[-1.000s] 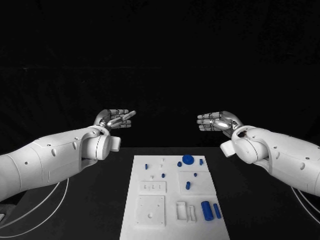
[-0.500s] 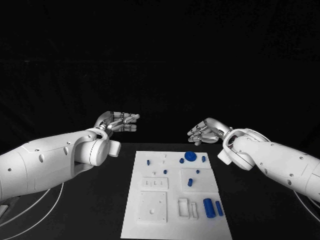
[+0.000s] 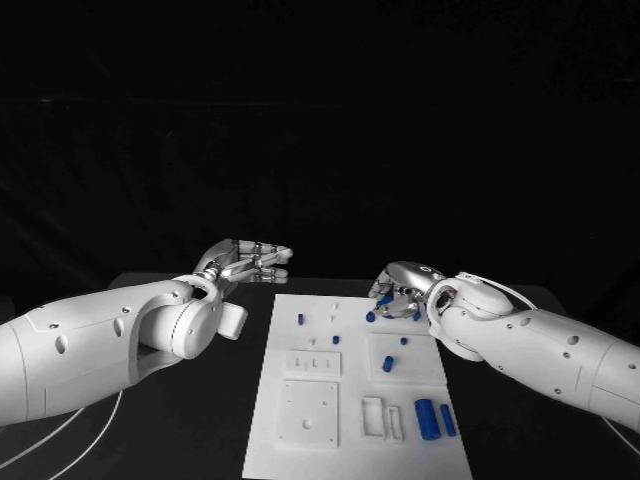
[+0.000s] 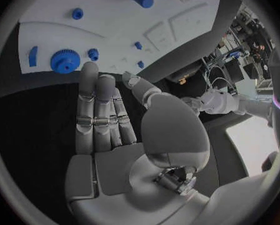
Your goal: Assemble the parts on the task board
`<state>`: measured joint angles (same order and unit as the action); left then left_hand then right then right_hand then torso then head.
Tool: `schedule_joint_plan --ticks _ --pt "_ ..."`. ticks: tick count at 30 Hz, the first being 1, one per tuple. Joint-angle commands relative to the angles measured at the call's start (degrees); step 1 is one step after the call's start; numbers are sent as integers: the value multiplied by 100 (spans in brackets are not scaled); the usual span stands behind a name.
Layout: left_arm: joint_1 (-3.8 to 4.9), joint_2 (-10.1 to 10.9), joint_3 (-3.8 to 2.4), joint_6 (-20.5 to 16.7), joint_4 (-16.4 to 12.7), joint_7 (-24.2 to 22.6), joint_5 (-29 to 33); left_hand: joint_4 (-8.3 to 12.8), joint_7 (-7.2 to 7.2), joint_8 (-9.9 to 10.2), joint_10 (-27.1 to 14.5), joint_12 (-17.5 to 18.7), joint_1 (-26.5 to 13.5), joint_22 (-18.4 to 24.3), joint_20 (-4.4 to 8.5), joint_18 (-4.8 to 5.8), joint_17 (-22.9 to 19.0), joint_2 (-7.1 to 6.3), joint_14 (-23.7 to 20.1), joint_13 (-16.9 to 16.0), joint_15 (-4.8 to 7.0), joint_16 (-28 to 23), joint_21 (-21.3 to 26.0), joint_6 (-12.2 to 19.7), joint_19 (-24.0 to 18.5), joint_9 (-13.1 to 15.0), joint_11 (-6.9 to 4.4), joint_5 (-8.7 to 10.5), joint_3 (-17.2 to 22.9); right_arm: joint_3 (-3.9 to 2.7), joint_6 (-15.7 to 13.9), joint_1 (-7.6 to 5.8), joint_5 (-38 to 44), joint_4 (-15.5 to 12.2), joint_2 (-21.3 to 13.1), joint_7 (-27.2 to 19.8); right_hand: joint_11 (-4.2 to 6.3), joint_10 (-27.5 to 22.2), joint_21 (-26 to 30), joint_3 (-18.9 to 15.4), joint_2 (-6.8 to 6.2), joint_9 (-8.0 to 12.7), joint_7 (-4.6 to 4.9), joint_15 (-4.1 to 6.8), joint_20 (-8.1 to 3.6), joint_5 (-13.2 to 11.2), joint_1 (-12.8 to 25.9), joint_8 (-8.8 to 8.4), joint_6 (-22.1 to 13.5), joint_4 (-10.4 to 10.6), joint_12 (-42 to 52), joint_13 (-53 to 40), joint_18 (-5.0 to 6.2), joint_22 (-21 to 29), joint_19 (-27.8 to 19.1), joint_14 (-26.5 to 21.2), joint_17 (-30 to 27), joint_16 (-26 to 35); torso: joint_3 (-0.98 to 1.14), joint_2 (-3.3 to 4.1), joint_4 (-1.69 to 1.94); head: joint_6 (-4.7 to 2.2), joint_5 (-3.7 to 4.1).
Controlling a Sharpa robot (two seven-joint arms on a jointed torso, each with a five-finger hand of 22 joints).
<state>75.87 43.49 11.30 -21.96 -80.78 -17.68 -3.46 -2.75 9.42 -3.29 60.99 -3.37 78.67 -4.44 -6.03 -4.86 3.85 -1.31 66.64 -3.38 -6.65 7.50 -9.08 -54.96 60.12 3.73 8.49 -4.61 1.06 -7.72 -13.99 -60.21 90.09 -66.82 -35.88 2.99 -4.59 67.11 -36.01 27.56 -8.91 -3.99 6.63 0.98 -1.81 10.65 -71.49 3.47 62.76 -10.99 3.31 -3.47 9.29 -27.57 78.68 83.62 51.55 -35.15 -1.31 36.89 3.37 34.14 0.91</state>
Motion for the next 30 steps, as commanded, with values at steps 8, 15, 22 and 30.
schedule_joint_plan --ticks 8,15,22,30 --pt "7 136 -12 172 -248 -10 -40 53 -16 -29 -140 -8 -55 5 -1 85 0 -48 -78 4 -8 20 -13 128 -59 0 -14 -24 19 -6 -351 44 1034 12 60 519 15 99 -178 322 -165 -6 12 -7 -42 -66 26 12 86 65 5 -1 -121 -569 74 73 -236 -458 -18 214 62 -9 68" --pt "9 184 -32 140 -324 2 -40 11 -35 -24 -279 -8 -66 3 -10 90 -4 -139 -131 4 -20 24 -37 257 -99 -6 -15 -20 102 -6 -255 58 1064 86 112 606 -40 -124 -16 357 -225 25 23 -54 4 -143 -25 11 -70 41 -3 9 -91 -811 124 6 -569 -668 -30 287 58 -13 105" --pt "11 193 -42 97 -384 -8 -38 -16 -51 -19 -381 -8 -66 0 -24 75 -2 -186 -174 4 -36 -6 -53 347 -107 -10 -18 -25 141 -6 -209 62 1107 158 178 643 -49 -161 193 327 -233 26 28 -63 11 -186 -48 11 -82 35 -1 8 -79 -1073 203 -38 -734 -813 -25 356 74 -20 111" --pt "12 187 -44 77 -402 -9 -36 -56 -62 -16 -455 -8 -59 -3 -34 58 -2 -232 -188 4 -42 -22 -75 415 -108 -13 -18 -21 188 -6 -203 65 1135 251 231 669 -57 -187 304 311 -229 26 40 -67 17 -214 -61 11 -102 -3 -2 8 -70 -1220 242 -41 -773 -843 -27 444 95 -49 112"
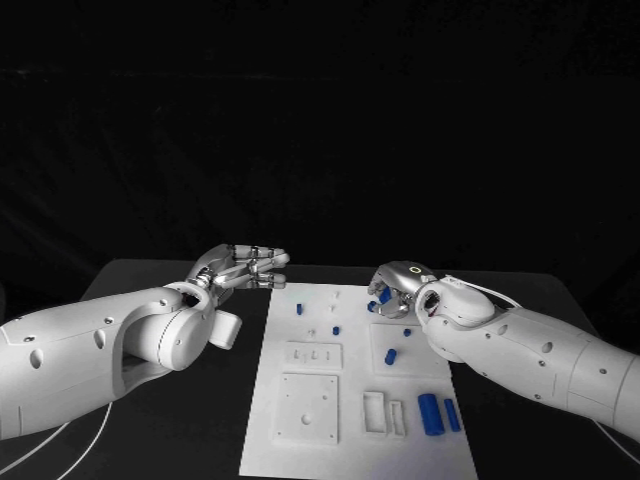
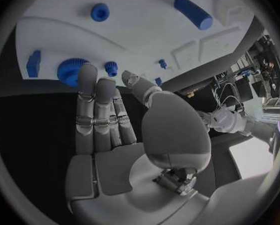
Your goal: Assemble the parts on the task board
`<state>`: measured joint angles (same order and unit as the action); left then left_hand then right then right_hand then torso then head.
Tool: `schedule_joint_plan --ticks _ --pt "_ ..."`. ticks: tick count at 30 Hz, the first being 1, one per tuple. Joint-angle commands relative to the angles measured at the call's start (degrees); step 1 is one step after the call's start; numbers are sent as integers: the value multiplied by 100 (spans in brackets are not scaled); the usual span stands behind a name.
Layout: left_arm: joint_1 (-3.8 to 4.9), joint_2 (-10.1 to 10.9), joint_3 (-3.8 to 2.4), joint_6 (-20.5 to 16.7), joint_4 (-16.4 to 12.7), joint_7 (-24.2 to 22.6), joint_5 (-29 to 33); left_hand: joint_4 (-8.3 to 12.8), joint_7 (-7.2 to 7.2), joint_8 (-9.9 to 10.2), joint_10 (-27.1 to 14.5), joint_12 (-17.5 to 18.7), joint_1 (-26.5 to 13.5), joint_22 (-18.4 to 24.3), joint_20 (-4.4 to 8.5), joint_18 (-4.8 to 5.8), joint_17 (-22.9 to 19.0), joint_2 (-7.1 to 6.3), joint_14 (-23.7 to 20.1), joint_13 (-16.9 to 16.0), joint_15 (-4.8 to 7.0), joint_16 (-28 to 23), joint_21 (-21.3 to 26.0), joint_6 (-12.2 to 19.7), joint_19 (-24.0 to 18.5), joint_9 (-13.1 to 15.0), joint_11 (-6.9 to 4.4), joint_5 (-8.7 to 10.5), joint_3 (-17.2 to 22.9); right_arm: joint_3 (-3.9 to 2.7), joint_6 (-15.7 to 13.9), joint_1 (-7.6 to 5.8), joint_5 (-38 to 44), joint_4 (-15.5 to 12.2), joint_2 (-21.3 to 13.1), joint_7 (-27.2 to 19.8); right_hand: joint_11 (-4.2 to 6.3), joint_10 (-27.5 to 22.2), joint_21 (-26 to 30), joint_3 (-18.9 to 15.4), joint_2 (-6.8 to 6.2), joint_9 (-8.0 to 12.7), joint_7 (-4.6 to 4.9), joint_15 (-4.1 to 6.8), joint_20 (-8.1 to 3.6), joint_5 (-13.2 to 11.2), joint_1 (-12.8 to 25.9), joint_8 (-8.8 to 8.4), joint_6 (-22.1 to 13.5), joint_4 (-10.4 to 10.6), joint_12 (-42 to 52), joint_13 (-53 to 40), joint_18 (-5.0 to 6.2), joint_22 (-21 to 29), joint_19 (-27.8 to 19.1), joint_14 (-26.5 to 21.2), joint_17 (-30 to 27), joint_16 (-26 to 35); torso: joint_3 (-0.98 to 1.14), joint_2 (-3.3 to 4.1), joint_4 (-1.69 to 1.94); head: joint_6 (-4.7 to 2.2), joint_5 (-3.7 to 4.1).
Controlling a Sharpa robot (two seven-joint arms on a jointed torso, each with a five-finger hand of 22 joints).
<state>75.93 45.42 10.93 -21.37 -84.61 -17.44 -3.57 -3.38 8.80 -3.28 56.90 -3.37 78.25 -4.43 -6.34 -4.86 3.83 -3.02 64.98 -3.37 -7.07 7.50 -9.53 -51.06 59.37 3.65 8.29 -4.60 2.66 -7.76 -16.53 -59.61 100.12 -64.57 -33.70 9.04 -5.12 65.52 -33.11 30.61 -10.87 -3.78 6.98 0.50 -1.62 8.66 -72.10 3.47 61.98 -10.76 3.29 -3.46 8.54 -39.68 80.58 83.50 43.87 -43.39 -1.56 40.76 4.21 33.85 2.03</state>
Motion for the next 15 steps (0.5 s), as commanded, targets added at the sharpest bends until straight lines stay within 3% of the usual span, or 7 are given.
schedule_joint_plan --ticks 1,10,15 --pt "6 -9 -7 16 -14 -34 -24 7 0 -17 -46 -8 -16 -4 -4 59 -1 -61 -22 3 1 -22 -31 25 -34 -5 2 -21 29 -2 48 4 132 39 18 61 -1 -18 105 26 -35 6 6 -18 -3 -31 2 8 -21 -34 3 6 6 -132 82 -34 -20 -37 0 63 7 -17 -2" --pt "5 -18 -7 8 12 -27 -14 -22 -1 -16 -77 -9 -13 -6 -4 52 -1 -84 -22 3 1 -24 -50 54 -32 -6 1 -21 49 -2 49 6 138 118 50 56 13 47 217 145 -1 2 -1 -7 -12 -47 10 13 57 -25 1 7 4 -316 127 -38 -21 -68 -14 158 31 -52 11" --pt "5 -15 -7 8 11 -23 -13 -31 -3 -17 -86 -8 -10 -6 -4 50 0 -86 -17 4 2 -22 -57 51 -30 -5 0 -19 56 -2 62 7 139 119 61 52 38 143 232 284 26 0 -16 6 -26 -122 27 13 139 -8 1 7 -11 -401 138 -38 -11 -96 -15 192 25 -66 14"
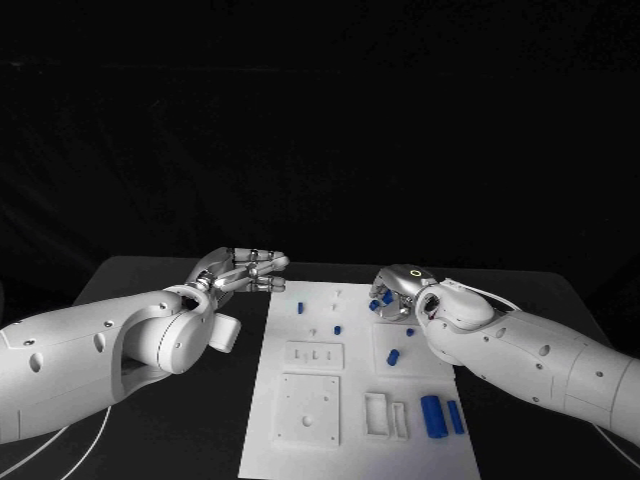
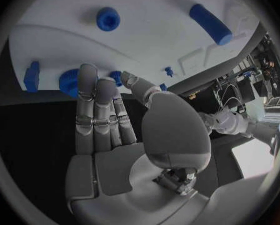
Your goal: Assemble the parts on the task board
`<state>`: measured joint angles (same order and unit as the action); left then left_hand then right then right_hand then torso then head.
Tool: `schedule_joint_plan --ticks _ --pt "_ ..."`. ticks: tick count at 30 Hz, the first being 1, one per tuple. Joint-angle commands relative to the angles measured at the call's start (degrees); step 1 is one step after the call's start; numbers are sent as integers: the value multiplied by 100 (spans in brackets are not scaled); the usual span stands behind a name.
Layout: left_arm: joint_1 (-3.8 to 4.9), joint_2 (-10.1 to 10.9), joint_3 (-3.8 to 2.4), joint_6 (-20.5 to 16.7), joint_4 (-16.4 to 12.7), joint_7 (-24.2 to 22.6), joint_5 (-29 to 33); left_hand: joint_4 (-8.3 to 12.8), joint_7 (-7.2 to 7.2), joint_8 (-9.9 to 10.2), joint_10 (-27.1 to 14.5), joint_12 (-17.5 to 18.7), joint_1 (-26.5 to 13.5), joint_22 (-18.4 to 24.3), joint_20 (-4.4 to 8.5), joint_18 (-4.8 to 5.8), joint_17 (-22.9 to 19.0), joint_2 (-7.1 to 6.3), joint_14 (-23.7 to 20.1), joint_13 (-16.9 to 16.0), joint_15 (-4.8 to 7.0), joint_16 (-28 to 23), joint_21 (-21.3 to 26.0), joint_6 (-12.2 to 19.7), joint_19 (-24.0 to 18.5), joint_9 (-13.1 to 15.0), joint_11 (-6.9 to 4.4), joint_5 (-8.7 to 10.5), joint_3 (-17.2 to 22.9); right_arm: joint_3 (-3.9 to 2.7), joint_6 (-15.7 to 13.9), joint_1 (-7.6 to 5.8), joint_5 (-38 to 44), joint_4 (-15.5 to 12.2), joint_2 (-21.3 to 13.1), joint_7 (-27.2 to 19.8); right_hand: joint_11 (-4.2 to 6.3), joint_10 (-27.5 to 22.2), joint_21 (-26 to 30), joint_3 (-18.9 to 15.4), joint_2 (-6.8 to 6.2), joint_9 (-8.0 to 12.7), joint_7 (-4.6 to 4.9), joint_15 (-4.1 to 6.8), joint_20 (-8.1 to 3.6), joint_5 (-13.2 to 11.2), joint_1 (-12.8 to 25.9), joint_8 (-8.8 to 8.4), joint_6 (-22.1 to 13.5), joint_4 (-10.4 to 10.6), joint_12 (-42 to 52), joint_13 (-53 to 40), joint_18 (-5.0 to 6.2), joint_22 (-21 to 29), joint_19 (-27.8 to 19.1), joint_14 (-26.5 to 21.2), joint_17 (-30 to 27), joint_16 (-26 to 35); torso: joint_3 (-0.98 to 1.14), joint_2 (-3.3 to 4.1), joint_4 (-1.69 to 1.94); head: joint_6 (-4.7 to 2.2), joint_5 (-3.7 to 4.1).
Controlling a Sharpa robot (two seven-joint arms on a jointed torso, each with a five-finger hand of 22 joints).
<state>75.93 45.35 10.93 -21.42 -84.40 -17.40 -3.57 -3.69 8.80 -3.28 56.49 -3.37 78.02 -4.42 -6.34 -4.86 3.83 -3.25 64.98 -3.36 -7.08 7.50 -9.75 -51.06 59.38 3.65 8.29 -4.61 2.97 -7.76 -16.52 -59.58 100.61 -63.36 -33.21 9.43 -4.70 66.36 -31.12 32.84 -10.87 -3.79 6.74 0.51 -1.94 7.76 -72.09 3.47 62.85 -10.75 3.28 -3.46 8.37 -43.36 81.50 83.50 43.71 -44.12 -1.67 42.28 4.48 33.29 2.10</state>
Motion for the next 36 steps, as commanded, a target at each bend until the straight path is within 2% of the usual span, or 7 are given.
schedule_joint_plan --ticks 1,11,14,20,26,33,36 --pt "6 -8 -7 13 -10 -27 -13 0 -3 -17 -45 -8 13 -7 -4 50 1 -63 -18 3 2 -22 -35 51 -30 -5 0 -19 24 -2 67 5 90 0 14 12 5 94 37 85 43 -2 3 10 3 -51 26 16 78 -3 1 7 4 -47 47 -38 6 -28 -6 45 0 -12 9" --pt "6 -20 -7 20 13 -17 -13 -17 -3 -15 -56 -9 17 -7 -2 48 1 -75 -14 3 3 -21 -47 68 -31 -7 1 -17 34 -2 83 8 73 -24 26 -2 79 338 93 206 162 -11 -45 52 -31 -147 74 22 278 79 3 1 -34 -181 67 -35 5 -52 -13 79 2 -12 10" --pt "6 -19 -7 19 21 -14 -13 -27 -2 -15 -66 -9 21 -6 -2 48 1 -78 -10 3 5 -18 -57 81 -30 -7 3 -20 40 -2 21 8 40 -42 23 -2 144 535 93 226 266 -28 -88 98 -72 -159 74 30 425 112 7 -7 -61 -222 80 -33 11 -60 -14 90 3 -14 6" --pt "6 -20 -7 18 25 2 -12 -32 2 -14 -72 -9 23 -7 0 46 1 -85 -7 3 6 -16 -65 91 -28 -8 3 -13 42 -2 -259 9 46 -67 19 88 311 1050 -4 282 512 -139 -191 249 -218 -404 -105 60 845 -46 15 -34 -106 -397 94 -38 38 -98 -20 108 -3 -32 14" --pt "6 -22 -7 23 34 13 -12 -37 2 -14 -78 -9 27 -11 5 40 1 -91 -1 3 8 -12 -85 105 -8 -9 4 -17 46 -2 -628 9 97 -124 6 237 346 1165 -63 378 531 -222 -218 290 -282 -435 -44 24 940 -153 11 -31 -159 -566 64 3 -52 -79 -19 114 -3 -53 11" --pt "6 -23 -7 15 45 19 -12 -42 0 -14 -84 -9 28 -11 5 39 1 -96 -1 3 9 -11 -95 111 -10 -9 0 -13 48 -12 -963 -8 202 -302 18 484 352 1177 -8 402 533 -271 -225 301 -294 -461 -33 23 953 -186 14 -29 -159 -807 65 -9 -179 -140 -28 125 4 -92 14" --pt "6 -36 -7 22 48 15 -12 -42 0 -14 -84 -9 28 -11 5 39 1 -96 -1 3 9 -11 -95 111 -10 -9 0 -13 48 -19 -1075 -35 253 -294 98 577 352 1177 15 402 526 -272 -227 302 -295 -466 -38 24 959 -190 13 -28 -159 -845 72 -12 -198 -154 -38 134 19 -122 44"
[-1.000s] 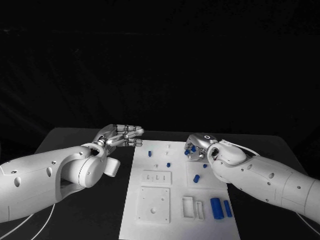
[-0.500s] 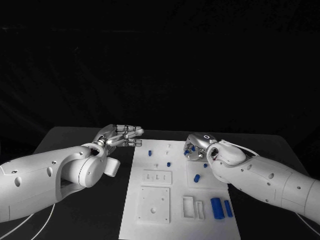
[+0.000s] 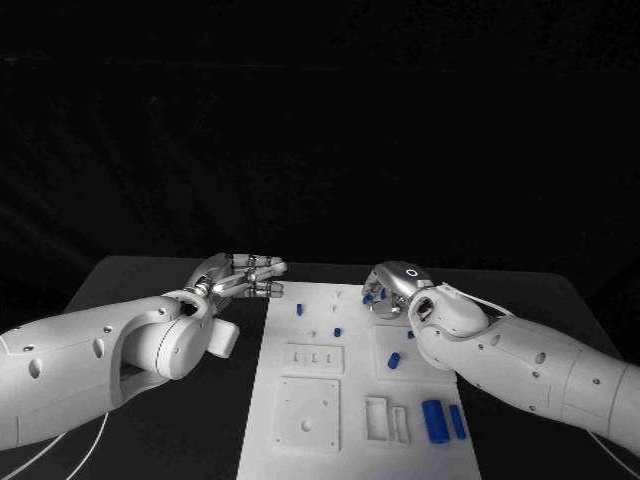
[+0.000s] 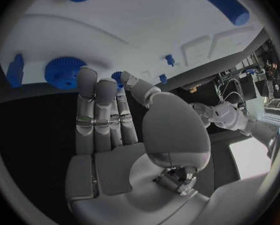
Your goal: Assemble the parts on the task board
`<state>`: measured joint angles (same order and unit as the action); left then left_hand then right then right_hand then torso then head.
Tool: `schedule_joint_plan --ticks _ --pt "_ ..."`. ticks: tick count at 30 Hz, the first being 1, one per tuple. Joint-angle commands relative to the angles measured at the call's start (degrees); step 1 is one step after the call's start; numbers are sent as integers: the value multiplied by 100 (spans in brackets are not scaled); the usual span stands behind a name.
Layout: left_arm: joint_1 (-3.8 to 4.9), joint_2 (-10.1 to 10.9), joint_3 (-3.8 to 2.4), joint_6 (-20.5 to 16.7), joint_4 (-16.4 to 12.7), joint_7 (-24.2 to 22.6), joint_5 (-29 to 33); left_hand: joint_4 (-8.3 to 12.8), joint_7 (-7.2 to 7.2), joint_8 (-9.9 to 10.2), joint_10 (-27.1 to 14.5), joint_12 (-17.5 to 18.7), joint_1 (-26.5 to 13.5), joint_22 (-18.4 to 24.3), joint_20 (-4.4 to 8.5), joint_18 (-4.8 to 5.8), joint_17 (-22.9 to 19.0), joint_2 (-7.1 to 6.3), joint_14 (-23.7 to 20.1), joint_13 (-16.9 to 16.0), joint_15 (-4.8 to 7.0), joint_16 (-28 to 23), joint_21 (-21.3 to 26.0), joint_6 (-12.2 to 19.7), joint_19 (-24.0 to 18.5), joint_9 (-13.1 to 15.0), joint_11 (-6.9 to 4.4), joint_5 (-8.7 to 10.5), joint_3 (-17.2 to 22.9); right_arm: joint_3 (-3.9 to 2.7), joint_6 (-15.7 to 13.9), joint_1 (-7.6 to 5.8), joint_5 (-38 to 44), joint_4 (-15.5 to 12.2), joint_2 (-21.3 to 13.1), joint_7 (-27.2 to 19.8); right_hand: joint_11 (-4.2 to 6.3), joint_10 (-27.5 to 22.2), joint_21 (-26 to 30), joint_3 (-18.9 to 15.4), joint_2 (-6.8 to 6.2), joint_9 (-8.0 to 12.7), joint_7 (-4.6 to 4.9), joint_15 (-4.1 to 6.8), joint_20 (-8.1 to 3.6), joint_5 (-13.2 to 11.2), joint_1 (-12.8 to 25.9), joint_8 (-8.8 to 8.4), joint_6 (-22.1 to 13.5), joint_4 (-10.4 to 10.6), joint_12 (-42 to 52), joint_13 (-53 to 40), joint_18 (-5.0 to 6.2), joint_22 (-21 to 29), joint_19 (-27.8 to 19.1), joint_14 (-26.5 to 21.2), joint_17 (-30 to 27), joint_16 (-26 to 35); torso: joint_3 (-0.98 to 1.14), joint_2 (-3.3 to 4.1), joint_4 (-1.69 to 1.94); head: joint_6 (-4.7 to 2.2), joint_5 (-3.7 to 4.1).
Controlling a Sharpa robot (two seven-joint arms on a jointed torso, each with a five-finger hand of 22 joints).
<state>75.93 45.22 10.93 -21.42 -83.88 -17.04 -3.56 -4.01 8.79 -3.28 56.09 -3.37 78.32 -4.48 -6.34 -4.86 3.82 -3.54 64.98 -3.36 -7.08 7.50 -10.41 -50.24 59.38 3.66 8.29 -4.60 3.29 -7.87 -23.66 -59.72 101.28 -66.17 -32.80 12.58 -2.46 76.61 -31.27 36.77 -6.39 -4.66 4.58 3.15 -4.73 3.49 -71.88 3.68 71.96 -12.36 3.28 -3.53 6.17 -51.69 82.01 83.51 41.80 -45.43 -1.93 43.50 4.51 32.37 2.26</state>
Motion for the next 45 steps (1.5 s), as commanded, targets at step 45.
schedule_joint_plan --ticks 45 --pt "67 -73 -27 29 -67 -14 -22 35 -9 -14 -55 -10 -9 -3 11 39 2 -39 6 2 15 -2 -77 48 -22 -9 -15 -19 5 -20 -428 -71 316 587 855 344 122 128 236 -8 79 -149 -5 40 -18 -40 -60 0 36 -42 12 -17 67 -306 96 -33 -136 -87 -43 118 64 -11 7"
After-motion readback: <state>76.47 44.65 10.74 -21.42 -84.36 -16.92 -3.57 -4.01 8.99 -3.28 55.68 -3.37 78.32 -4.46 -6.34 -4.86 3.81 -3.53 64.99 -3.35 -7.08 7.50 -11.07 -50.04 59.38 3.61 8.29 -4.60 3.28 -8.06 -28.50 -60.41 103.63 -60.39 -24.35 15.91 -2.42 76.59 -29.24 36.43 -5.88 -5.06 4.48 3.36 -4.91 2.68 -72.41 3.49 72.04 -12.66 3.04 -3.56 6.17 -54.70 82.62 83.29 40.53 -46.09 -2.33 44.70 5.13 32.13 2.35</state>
